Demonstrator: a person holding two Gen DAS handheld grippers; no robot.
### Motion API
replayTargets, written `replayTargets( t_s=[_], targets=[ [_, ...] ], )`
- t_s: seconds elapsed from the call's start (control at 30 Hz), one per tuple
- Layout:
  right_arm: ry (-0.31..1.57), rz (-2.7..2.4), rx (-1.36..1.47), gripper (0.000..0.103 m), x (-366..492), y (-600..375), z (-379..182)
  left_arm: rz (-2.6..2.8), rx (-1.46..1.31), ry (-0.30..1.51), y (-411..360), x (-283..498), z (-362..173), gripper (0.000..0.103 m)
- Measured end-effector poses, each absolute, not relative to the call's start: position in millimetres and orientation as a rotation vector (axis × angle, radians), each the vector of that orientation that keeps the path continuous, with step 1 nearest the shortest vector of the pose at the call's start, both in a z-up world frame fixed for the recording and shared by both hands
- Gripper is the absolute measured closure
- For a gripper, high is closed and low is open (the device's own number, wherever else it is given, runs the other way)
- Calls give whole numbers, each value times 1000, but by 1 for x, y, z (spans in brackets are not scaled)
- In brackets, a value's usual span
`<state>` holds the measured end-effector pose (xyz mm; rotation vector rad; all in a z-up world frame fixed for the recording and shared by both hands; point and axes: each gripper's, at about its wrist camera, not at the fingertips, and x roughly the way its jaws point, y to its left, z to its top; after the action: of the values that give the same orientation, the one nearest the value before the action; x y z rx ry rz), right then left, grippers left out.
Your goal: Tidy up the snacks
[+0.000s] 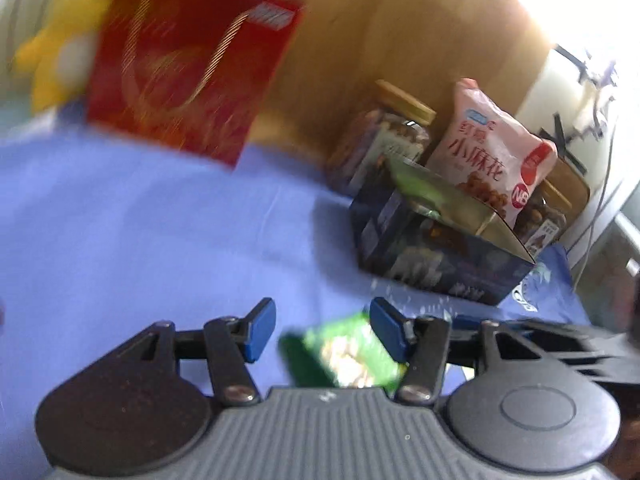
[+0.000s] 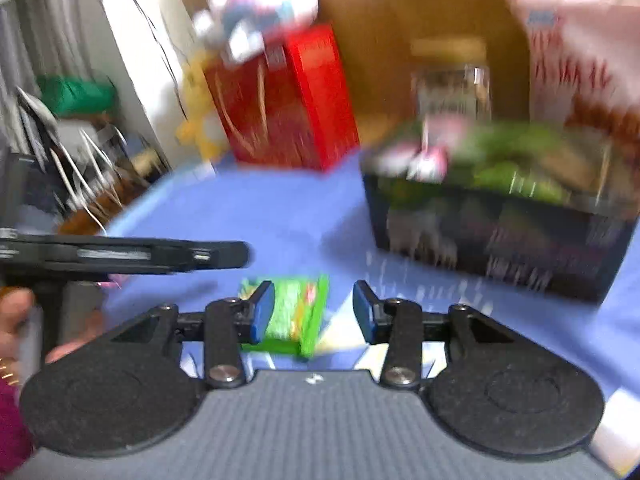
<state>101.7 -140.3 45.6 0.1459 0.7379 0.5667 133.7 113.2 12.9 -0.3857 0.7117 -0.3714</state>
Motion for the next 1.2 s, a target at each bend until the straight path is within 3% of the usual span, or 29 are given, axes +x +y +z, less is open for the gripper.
replayTargets(
  t_s=[0.03, 0.13, 0.2, 0.23, 0.53, 0.6, 0.8, 0.9, 0.97, 1.03, 1.2],
  targets=[
    [763, 564, 156, 57, 103, -135, 40, -370, -425, 719, 118, 130, 8, 50],
    [838, 561, 264, 73, 112, -129, 20, -388, -501, 749, 121, 127, -3, 53],
    [861, 576, 322, 74, 108, -126, 20, -395, -479, 773, 114, 125, -9, 67],
    [861, 577, 316, 76, 105, -121, 22, -383, -455, 778, 111, 122, -12, 69],
    [790, 627, 200, 81, 39, -111, 35, -425, -409, 717, 120, 64, -3, 75],
    [782, 693, 174, 93, 27, -106, 32, -450, -393, 691, 122, 47, 0, 78],
    [675, 797, -110, 91, -25, -71, 29, -440, -377, 750, 123, 27, -7, 76],
    [618, 784, -188, 83, -36, -66, 31, -415, -395, 741, 130, 27, -6, 65],
    [591, 758, -185, 67, -36, -75, 36, -419, -423, 731, 134, 27, -3, 63],
    [558, 711, -187, 57, -34, -83, 40, -445, -439, 728, 137, 27, 0, 63],
    [599, 630, -182, 53, -17, -95, 27, -505, -406, 757, 121, 32, -3, 53]
  ],
)
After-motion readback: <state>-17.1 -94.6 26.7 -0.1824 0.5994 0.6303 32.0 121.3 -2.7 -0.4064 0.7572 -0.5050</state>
